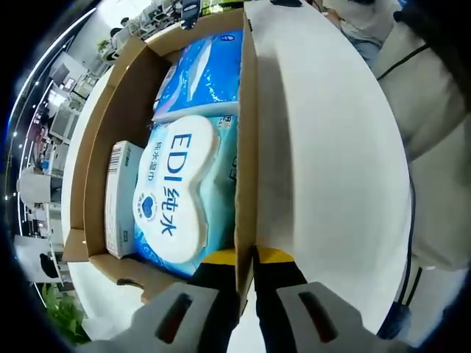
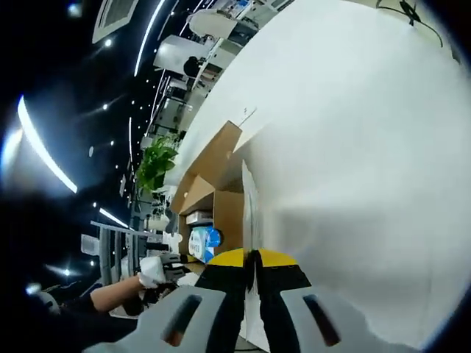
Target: Operate the shoe box by opening the lid, removing the specified soft item, and placing it in the target area until the item is outside and the box remains undamaged.
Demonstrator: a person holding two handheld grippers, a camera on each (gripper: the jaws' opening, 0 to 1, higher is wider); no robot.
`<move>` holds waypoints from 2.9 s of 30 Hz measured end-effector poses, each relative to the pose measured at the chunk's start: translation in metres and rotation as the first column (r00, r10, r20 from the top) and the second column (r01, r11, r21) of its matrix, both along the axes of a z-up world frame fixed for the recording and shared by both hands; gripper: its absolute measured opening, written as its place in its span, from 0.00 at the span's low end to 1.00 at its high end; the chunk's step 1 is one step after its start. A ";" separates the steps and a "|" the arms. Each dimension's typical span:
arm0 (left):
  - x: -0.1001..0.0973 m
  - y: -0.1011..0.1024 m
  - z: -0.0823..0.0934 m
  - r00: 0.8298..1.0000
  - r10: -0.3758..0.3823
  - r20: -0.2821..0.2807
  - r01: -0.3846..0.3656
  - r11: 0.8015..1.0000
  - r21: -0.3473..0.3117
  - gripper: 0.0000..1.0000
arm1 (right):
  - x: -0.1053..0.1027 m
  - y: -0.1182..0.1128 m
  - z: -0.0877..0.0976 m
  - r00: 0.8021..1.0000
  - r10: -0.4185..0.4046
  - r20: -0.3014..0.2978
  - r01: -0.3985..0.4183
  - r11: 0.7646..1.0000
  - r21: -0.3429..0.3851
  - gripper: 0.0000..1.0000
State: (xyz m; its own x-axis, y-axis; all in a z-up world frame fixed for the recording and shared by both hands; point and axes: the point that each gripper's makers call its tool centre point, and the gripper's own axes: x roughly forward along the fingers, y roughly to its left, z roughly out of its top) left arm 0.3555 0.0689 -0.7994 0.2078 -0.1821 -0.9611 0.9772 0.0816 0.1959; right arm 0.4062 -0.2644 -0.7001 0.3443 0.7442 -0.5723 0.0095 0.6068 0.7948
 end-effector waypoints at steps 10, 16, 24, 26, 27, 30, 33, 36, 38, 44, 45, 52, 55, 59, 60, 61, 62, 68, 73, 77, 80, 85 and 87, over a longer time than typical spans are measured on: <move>0.000 0.000 0.000 1.000 0.006 -0.002 -0.006 1.000 0.001 0.05 | 0.016 -0.012 -0.016 1.000 -0.013 -0.005 0.013 1.000 -0.012 0.00; 0.000 0.000 0.000 1.000 0.005 -0.004 -0.005 1.000 0.002 0.05 | 0.021 -0.021 -0.031 1.000 -0.015 -0.023 0.014 0.999 -0.046 0.00; 0.000 0.001 0.000 1.000 0.006 -0.015 -0.005 1.000 0.008 0.04 | 0.022 -0.035 -0.054 1.000 0.007 -0.025 -0.012 0.985 -0.171 0.02; 0.000 0.001 0.000 1.000 0.006 -0.014 -0.006 1.000 0.008 0.04 | 0.024 -0.037 -0.057 1.000 -0.001 -0.019 -0.003 0.980 -0.197 0.04; 0.000 0.000 0.000 1.000 0.005 -0.014 -0.005 1.000 0.009 0.04 | 0.025 -0.040 -0.059 1.000 -0.001 -0.021 -0.003 0.977 -0.213 0.05; 0.000 0.000 0.000 1.000 0.007 -0.016 -0.007 1.000 0.012 0.04 | 0.025 -0.039 -0.059 1.000 0.002 -0.022 -0.007 0.976 -0.216 0.05; 0.000 0.001 0.000 1.000 0.009 -0.019 -0.009 1.000 0.015 0.04 | 0.024 -0.038 -0.058 1.000 0.006 -0.013 -0.009 0.973 -0.229 0.06; 0.000 0.001 -0.001 1.000 0.009 -0.021 -0.009 1.000 0.015 0.04 | 0.022 -0.037 -0.059 1.000 0.016 -0.012 -0.019 0.970 -0.240 0.06; 0.000 0.001 -0.001 1.000 0.010 -0.020 -0.010 1.000 0.017 0.04 | 0.021 -0.036 -0.060 1.000 0.021 -0.011 -0.023 0.966 -0.258 0.07; 0.000 0.001 -0.001 1.000 0.011 -0.020 -0.010 1.000 0.018 0.04 | 0.018 -0.036 -0.065 0.999 0.034 0.006 -0.030 0.946 -0.322 0.11; 0.000 0.001 -0.001 1.000 0.011 -0.020 -0.010 1.000 0.019 0.04 | 0.017 -0.036 -0.065 0.999 0.031 0.007 -0.027 0.942 -0.335 0.12; 0.000 0.001 -0.001 1.000 0.011 -0.023 -0.011 1.000 0.020 0.04 | 0.020 -0.043 -0.073 0.998 0.056 0.008 -0.048 0.920 -0.388 0.14; 0.000 0.001 -0.001 1.000 0.011 -0.024 -0.011 1.000 0.021 0.04 | 0.022 -0.045 -0.074 0.997 0.070 0.010 -0.060 0.914 -0.401 0.14; 0.000 0.001 -0.001 1.000 0.011 -0.024 -0.011 1.000 0.021 0.04 | 0.024 -0.049 -0.074 0.997 0.078 0.013 -0.066 0.907 -0.416 0.14; 0.000 0.001 -0.001 1.000 0.012 -0.025 -0.011 1.000 0.021 0.04 | 0.024 -0.049 -0.075 0.997 0.082 0.013 -0.069 0.906 -0.417 0.14; 0.000 0.001 -0.001 1.000 0.012 -0.026 -0.011 1.000 0.021 0.04 | 0.024 -0.050 -0.075 0.996 0.084 0.012 -0.071 0.906 -0.418 0.14; 0.000 0.001 -0.001 1.000 0.012 -0.026 -0.011 1.000 0.021 0.04 | 0.024 -0.050 -0.075 0.996 0.084 0.012 -0.071 0.905 -0.419 0.14; 0.000 0.001 -0.001 1.000 0.012 -0.025 -0.011 1.000 0.022 0.04 | 0.027 -0.056 -0.080 0.992 0.120 0.048 -0.082 0.871 -0.485 0.16; 0.000 0.001 -0.001 1.000 0.010 -0.024 -0.009 1.000 0.024 0.04 | 0.026 -0.073 -0.089 0.985 0.164 0.053 -0.101 0.799 -0.593 0.22; 0.000 0.001 -0.001 1.000 0.009 -0.026 -0.008 1.000 0.025 0.04 | 0.022 -0.093 -0.095 0.988 0.148 0.037 -0.086 0.740 -0.667 0.19; 0.000 0.001 0.000 1.000 0.007 -0.024 -0.006 1.000 0.026 0.04 | 0.022 -0.094 -0.090 0.987 0.147 0.071 -0.063 0.743 -0.667 0.19; 0.000 0.001 -0.001 1.000 0.006 -0.024 -0.005 1.000 0.026 0.04 | 0.027 -0.090 -0.081 0.980 0.154 0.128 -0.028 0.737 -0.676 0.21; 0.000 0.001 -0.001 1.000 0.005 -0.023 -0.005 1.000 0.025 0.04 | 0.032 -0.086 -0.076 0.970 0.171 0.171 -0.006 0.726 -0.688 0.23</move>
State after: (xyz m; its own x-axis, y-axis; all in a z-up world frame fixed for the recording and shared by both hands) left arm 0.3551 0.0704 -0.7999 0.1862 -0.1568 -0.9699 0.9811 0.0820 0.1751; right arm 0.4384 -0.3505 -0.7757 0.4675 0.2175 -0.8568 -0.1866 0.9717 0.1449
